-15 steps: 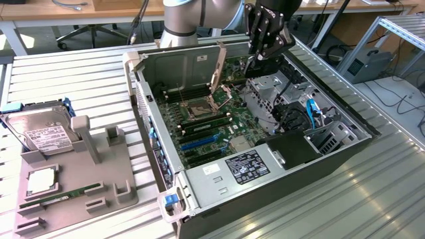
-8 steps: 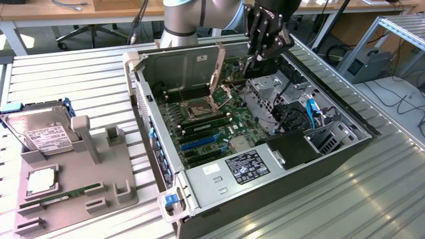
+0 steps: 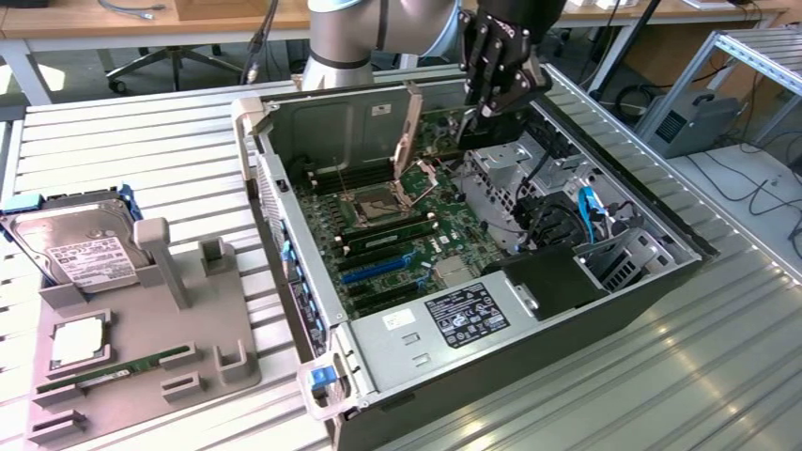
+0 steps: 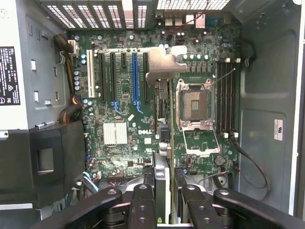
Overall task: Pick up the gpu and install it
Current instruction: 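Insert the gpu into the slot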
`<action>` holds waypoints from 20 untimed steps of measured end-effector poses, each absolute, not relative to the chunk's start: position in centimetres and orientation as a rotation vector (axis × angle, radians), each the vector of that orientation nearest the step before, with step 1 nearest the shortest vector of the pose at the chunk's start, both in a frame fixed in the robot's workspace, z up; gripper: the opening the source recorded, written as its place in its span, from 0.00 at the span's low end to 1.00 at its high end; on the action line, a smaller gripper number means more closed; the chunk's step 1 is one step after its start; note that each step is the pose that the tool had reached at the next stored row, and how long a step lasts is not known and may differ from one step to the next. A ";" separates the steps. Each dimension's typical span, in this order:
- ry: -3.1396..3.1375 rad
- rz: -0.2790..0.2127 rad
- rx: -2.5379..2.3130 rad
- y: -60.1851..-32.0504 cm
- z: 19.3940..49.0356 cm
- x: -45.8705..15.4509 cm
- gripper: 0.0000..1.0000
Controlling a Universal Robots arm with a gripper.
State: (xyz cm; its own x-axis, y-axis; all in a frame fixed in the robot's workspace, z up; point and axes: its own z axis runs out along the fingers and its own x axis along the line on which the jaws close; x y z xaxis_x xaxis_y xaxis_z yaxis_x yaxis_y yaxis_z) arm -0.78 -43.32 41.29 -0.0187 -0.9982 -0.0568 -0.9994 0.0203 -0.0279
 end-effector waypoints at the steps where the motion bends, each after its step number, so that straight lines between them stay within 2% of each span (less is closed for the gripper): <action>1: 2.200 0.031 -2.157 -43.3 41.3 -0.8 0.27; 20: 2.200 0.031 -2.157 -43.3 40.7 -1.4 0.27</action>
State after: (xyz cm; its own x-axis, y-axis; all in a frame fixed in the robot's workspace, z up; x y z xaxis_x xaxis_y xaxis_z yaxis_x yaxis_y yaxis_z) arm -1.37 -43.32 40.73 -0.0187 -0.9982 -0.0568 -0.9994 0.0203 -0.0279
